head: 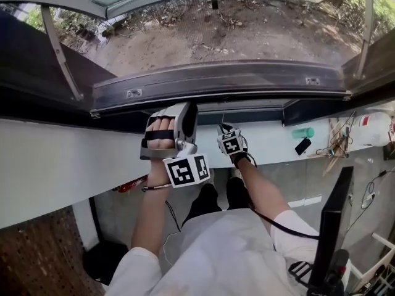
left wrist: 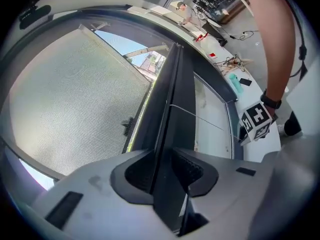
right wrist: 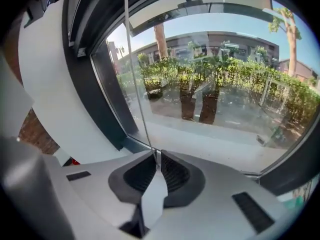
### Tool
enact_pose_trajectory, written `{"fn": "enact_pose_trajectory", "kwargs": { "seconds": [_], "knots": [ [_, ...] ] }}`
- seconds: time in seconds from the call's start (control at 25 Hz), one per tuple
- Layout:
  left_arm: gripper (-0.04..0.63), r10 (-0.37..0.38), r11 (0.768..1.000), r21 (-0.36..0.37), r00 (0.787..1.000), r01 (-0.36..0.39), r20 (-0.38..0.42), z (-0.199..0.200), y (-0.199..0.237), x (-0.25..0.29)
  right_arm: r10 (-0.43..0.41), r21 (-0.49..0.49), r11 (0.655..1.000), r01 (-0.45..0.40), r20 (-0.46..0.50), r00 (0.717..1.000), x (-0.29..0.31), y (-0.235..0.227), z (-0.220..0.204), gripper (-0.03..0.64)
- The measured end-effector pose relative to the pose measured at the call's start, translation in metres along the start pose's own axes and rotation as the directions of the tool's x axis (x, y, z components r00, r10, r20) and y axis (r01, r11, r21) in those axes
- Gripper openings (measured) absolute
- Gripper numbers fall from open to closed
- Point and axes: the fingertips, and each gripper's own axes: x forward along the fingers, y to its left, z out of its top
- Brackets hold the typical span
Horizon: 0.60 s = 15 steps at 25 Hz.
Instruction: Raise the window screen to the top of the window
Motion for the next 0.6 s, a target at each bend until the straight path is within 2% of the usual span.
{"fn": "enact_pose_trajectory", "kwargs": {
  "seconds": [0.12, 0.2, 0.4, 0.6],
  "knots": [
    [0.110, 0.014, 0.998, -0.059, 1.000, -0.013, 0.015, 0.001, -0.002, -0.003, 0.023, 0.086, 0.996, -0.022, -0.011, 1.000, -0.020, 0.011, -0.023, 0.029],
    [0.103, 0.021, 0.998, -0.061, 1.000, -0.020, 0.014, 0.000, -0.001, -0.004, 0.041, 0.126, 0.991, -0.041, -0.002, 0.999, -0.032, 0.017, -0.036, 0.029],
    [0.075, 0.023, 0.999, -0.038, 0.999, -0.022, 0.025, -0.001, -0.001, -0.005, 0.048, 0.139, 0.989, -0.047, -0.002, 0.999, -0.058, 0.029, -0.059, 0.029],
    [0.075, 0.039, 0.997, -0.072, 0.999, -0.037, 0.029, -0.001, 0.000, -0.004, 0.035, 0.148, 0.988, -0.032, -0.018, 0.999, -0.075, 0.035, -0.067, 0.029]
  ]
}}
